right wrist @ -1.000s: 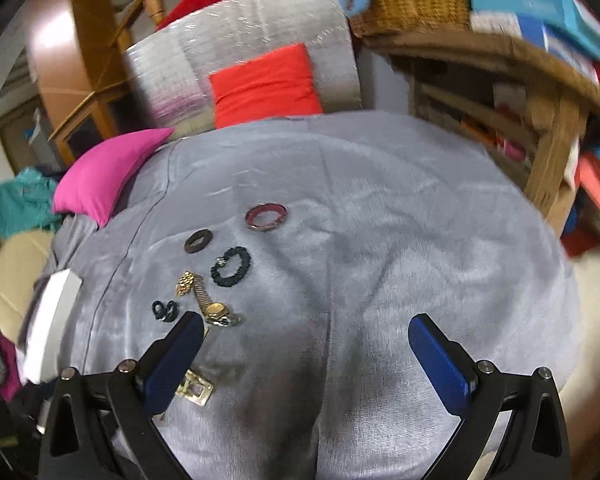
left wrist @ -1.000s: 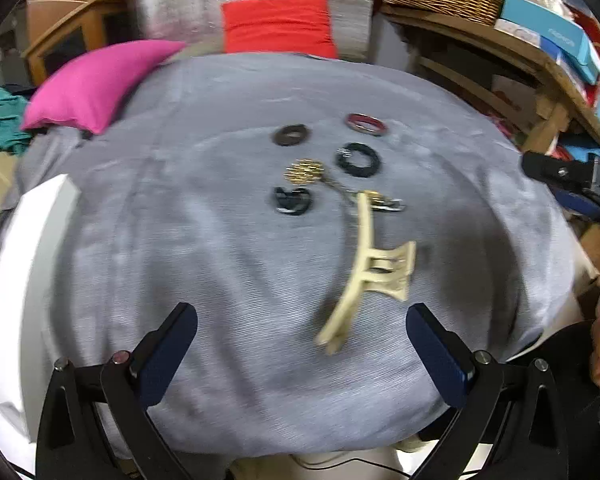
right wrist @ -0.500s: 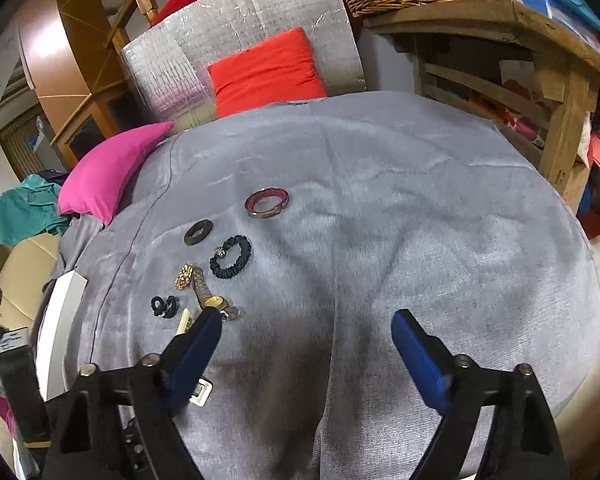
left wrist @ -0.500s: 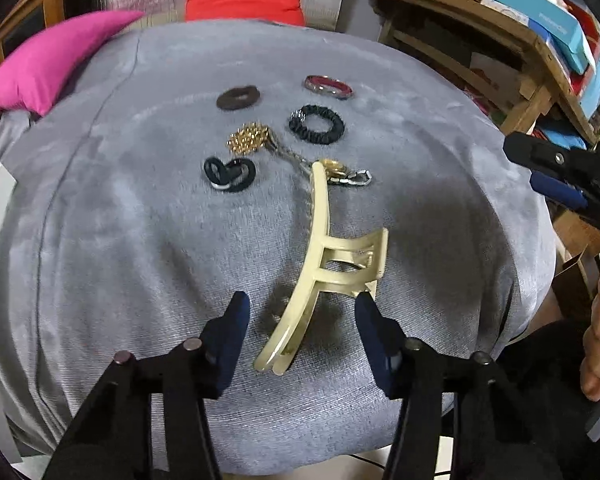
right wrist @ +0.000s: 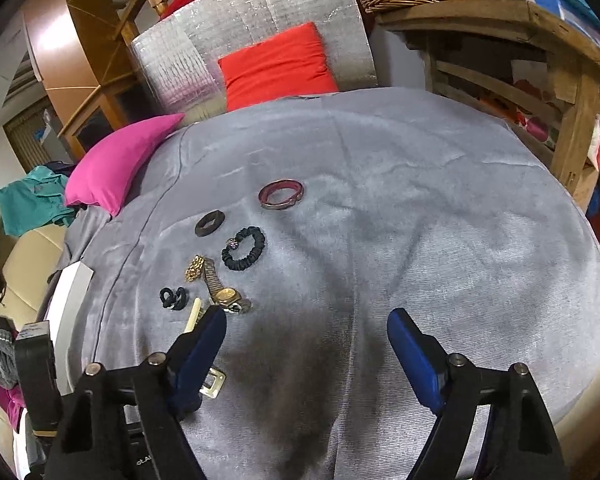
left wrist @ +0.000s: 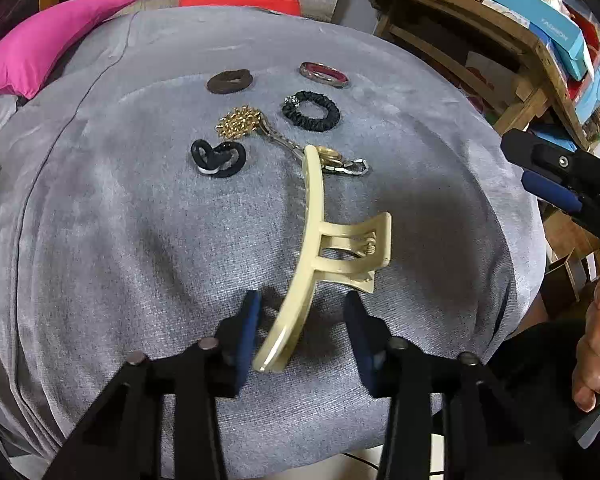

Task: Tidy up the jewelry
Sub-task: 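Lower the left tool onto the cream claw clip and close it, then lift the cream clip with the left tool while the right tool grasps the gold watch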

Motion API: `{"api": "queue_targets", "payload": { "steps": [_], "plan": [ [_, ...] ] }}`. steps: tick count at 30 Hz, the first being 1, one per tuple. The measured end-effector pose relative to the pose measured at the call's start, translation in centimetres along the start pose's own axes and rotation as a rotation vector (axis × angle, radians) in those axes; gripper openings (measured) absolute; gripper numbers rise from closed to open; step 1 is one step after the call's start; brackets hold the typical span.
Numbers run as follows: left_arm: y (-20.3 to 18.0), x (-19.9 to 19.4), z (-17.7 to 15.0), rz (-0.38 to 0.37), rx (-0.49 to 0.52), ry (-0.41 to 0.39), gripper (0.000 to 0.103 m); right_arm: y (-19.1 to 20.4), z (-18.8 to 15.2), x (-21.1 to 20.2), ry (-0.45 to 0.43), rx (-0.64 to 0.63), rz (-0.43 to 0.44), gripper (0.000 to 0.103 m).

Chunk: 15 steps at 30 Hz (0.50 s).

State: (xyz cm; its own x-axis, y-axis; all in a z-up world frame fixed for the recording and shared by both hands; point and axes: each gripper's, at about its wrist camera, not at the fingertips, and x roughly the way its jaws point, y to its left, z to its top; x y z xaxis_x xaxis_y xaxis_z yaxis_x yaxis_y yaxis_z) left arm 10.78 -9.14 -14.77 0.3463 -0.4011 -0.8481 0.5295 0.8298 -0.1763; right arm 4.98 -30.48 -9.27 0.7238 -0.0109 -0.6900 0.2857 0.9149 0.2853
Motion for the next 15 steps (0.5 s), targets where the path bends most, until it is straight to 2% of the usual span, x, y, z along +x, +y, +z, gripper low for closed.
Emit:
{"api": "queue_targets", "payload": {
  "steps": [2, 5, 9, 15],
  "plan": [
    [0.0, 0.0, 0.0, -0.023, -0.002, 0.002, 0.022, 0.1, -0.1, 0.2, 0.008, 0.002, 0.000, 0.081],
    [-0.3, 0.1, -0.1, -0.049, 0.005, 0.007, 0.014, 0.3, -0.2, 0.5, 0.022, 0.000, 0.003, 0.072],
    [-0.9, -0.6, -0.4, -0.069, 0.029, -0.016, 0.010, 0.6, -0.3, 0.8, 0.031, -0.001, 0.003, 0.072],
    [-1.1, -3.3, -0.5, -0.053, 0.065, -0.091, 0.010, 1.6, -0.3, 1.4, 0.045, -0.025, 0.024, 0.072]
  ]
}}
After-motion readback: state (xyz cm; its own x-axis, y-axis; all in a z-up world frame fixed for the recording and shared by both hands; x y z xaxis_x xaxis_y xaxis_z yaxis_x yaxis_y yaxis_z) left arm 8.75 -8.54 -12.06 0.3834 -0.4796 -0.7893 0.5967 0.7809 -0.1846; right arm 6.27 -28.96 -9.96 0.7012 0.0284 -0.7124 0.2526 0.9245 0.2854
